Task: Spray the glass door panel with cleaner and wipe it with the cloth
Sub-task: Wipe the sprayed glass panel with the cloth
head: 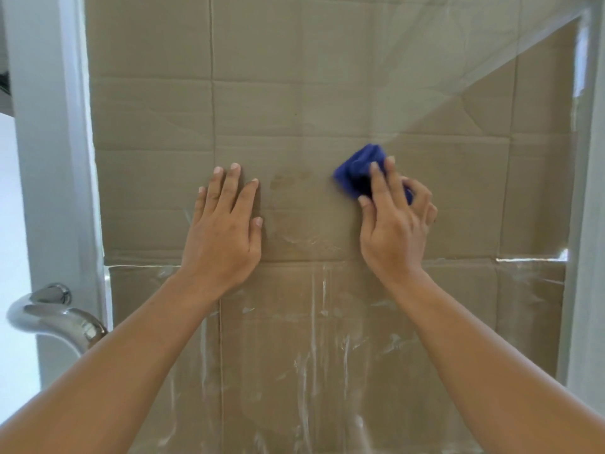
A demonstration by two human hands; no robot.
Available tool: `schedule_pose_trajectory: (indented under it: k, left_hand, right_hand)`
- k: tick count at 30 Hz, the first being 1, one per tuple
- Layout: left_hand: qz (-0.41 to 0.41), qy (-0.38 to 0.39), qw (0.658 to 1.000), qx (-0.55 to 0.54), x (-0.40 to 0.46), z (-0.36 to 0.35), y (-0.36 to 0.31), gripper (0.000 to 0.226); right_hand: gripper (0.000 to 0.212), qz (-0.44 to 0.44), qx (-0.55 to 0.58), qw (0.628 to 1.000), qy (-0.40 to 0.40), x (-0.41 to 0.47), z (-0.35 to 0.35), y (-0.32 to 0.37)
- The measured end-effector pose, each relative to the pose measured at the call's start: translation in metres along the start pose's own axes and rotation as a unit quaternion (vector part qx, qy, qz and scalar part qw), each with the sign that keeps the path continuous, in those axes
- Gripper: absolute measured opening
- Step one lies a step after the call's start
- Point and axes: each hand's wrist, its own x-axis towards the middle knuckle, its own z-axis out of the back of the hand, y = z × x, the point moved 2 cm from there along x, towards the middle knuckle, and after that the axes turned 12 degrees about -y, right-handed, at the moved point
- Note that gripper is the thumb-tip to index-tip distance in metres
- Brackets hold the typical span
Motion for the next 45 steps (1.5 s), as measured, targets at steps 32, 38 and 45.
schedule_pose_trajectory:
  k: [32, 38, 45]
  left_hand:
    - [0.092, 0.032, 0.994, 0.039, -0.007, 0.057, 0.078, 0.063]
    - [0.091, 0.065, 0.993, 0.041, -0.013, 0.062, 0.096, 0.063]
    - [0.092, 0.071, 0.993, 0.034, -0.019, 0.069, 0.111, 0.062]
  right_hand:
    - [0.046, 0.326, 0.105, 0.936, 0.083, -0.024, -0.024, 0.099]
    - [0.044, 0.090, 0.022, 0.996, 0.002, -0.009, -0.039, 0.132]
    - [0.046, 0.200, 0.074, 0.976, 0.042, -0.014, -0.047, 0.154]
